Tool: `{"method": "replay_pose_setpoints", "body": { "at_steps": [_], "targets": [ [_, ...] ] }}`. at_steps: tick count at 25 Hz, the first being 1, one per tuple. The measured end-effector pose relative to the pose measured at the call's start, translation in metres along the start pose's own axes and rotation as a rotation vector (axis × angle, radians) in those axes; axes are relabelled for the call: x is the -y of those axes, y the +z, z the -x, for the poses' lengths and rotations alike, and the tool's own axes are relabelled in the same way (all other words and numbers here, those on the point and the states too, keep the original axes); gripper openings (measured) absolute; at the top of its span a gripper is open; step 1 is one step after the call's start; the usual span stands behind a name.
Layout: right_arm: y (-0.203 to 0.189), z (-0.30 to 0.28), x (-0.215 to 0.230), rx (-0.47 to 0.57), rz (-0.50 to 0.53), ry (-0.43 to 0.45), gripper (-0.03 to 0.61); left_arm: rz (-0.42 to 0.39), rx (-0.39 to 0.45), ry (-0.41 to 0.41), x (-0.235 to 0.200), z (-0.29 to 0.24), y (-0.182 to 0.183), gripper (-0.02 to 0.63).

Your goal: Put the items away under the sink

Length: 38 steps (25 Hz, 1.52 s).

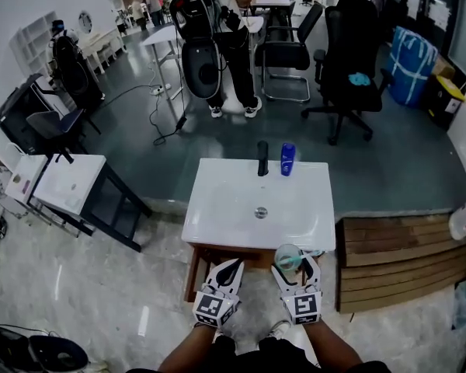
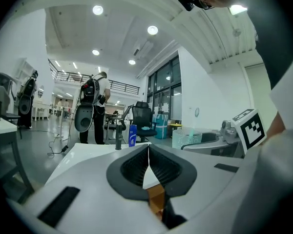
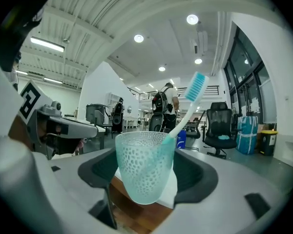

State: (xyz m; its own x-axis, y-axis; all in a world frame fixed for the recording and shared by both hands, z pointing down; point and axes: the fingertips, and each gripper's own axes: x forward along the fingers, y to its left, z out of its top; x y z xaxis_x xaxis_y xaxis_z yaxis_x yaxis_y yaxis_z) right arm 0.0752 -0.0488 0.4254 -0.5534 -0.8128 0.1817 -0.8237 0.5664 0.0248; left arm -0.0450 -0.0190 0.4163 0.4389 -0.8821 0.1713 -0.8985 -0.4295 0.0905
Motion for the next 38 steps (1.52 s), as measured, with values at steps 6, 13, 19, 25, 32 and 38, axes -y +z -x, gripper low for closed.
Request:
{"method": "replay_pose_setpoints", "body": {
  "at_steps": [6, 13, 19, 25, 32, 38],
  "targets": [
    [-0.041, -0.018, -0.022, 0.012, 0.011, -0.024, 0.361, -0.007, -0.024, -0.036, -0.023, 0.001, -0.042, 0.021],
    [-0.12, -0.051, -0.023, 0.046, 0.015, -0.085, 0.36, -0.03, -0.019, -0.061, -0.056, -0.034, -0.134, 0.021],
    [-0.212, -0.067, -0.021, 0.03, 0.014, -0.115, 0.36, -0.019, -0.025, -0.055, -0.078, -0.059, -0.224, 0.021],
    [-0.303, -0.093, -0.024, 0.063, 0.011, -0.131, 0.36, -0.016, 0.001, -0.017, -0.101, -0.086, -0.323, 0.021],
    [-0.381, -0.126, -0.022, 0.112, 0.018, -0.14, 0.36, 0.002, 0.031, 0.046, -0.127, -0.119, -0.403, 0.021],
    [-0.4, -0.143, -0.02, 0.129, 0.022, -0.167, 0.36, -0.021, 0.044, 0.046, -0.136, -0.127, -0.421, 0.021]
  ]
}}
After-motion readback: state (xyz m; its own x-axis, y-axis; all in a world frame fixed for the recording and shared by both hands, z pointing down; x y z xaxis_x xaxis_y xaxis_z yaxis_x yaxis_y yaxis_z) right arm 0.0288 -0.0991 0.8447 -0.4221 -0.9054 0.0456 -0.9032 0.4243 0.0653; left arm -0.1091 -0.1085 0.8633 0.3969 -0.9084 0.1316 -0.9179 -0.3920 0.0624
